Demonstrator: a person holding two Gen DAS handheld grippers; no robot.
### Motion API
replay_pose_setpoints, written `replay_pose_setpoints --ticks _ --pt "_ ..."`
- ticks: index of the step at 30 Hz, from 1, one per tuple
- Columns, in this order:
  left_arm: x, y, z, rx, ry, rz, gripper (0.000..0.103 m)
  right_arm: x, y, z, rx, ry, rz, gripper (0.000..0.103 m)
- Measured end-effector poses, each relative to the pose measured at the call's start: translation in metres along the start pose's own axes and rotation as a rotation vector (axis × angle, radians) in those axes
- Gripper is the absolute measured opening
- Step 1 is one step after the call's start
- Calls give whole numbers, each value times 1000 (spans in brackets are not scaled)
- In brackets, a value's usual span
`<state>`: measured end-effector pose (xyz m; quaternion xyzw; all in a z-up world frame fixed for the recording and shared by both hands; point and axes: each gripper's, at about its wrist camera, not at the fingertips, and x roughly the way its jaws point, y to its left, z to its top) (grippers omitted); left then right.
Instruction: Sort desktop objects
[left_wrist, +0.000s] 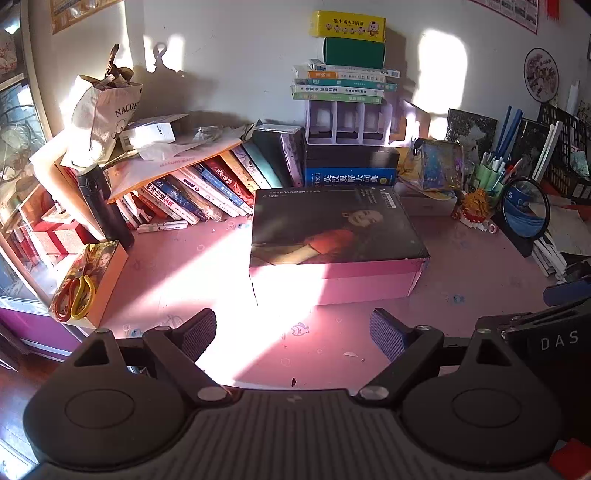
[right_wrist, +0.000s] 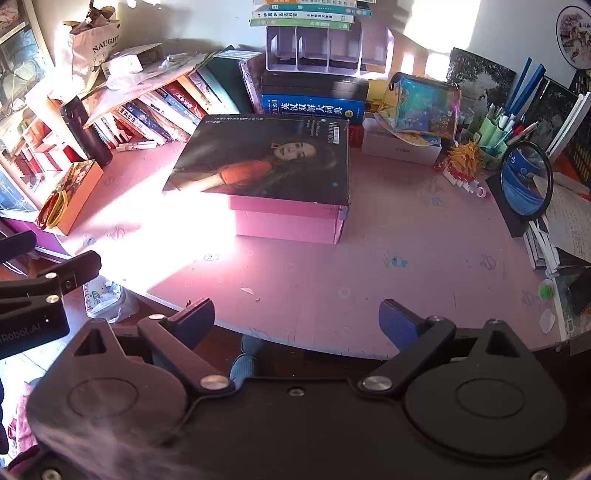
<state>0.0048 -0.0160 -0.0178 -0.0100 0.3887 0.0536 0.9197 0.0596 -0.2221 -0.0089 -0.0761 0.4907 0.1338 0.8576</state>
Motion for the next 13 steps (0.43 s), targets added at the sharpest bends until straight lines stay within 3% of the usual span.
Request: replay_pose_setpoints --ticks 13 --pt "1 0 -1 -6 -8 -14 90 1 -1 -1 -4 6 -5 96"
